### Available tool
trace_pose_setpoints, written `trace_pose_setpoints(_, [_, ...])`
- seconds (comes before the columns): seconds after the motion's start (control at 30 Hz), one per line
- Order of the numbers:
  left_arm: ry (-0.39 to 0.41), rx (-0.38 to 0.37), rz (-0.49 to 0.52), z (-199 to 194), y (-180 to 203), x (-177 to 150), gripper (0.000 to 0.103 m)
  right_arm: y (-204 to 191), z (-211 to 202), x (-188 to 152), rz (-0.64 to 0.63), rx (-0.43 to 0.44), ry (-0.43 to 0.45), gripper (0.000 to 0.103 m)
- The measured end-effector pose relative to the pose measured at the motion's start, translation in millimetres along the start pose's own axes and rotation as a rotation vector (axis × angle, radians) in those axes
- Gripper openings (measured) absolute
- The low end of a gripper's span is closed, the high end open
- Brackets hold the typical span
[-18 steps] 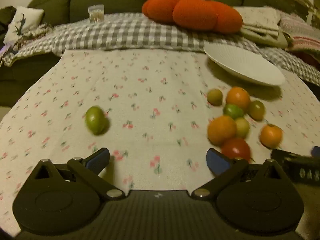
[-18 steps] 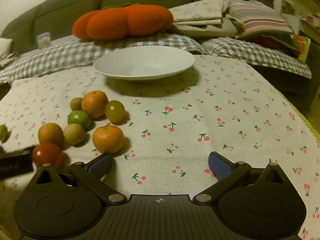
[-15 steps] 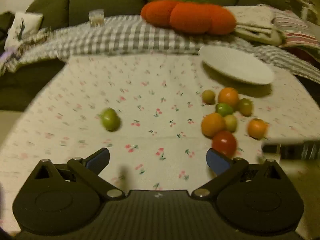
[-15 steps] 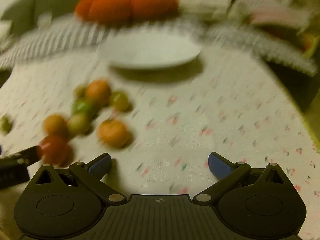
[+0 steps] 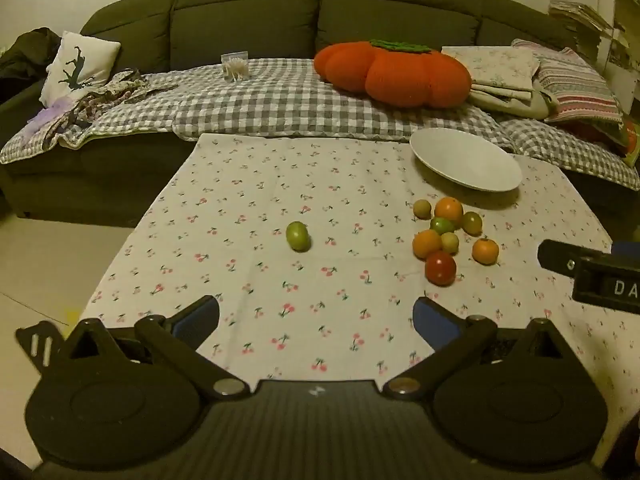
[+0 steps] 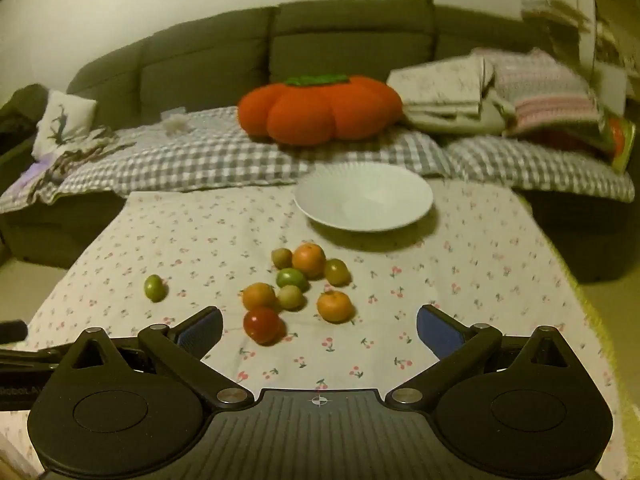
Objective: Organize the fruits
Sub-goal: 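Move both tools toward the cluster of small fruits, then grasp the pale yellow round fruit with the left tool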
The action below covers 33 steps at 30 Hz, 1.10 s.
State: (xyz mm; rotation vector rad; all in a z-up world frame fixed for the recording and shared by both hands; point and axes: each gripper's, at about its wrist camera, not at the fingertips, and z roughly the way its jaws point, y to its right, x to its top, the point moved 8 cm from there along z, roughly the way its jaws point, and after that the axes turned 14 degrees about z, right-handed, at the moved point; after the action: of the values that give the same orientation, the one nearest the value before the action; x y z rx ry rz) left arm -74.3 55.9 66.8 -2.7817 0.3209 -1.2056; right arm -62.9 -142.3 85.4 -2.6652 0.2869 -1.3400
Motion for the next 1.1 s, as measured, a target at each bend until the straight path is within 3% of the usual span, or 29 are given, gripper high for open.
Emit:
trace_pose_setpoints(0.6, [0.005, 0.012, -0.009, -35.8, -15.6, -31.9, 0.102, -22.9, -33.3, -17.6, -0.003, 0.002, 0.025, 0.103])
trace_pose_setpoints(1.1, [-0.042, 0.004, -0.025, -27.2, -37.5, -59.9, 0.102, -30.8, -38.6, -23.4, 0.001, 0.020, 0.032, 0.103])
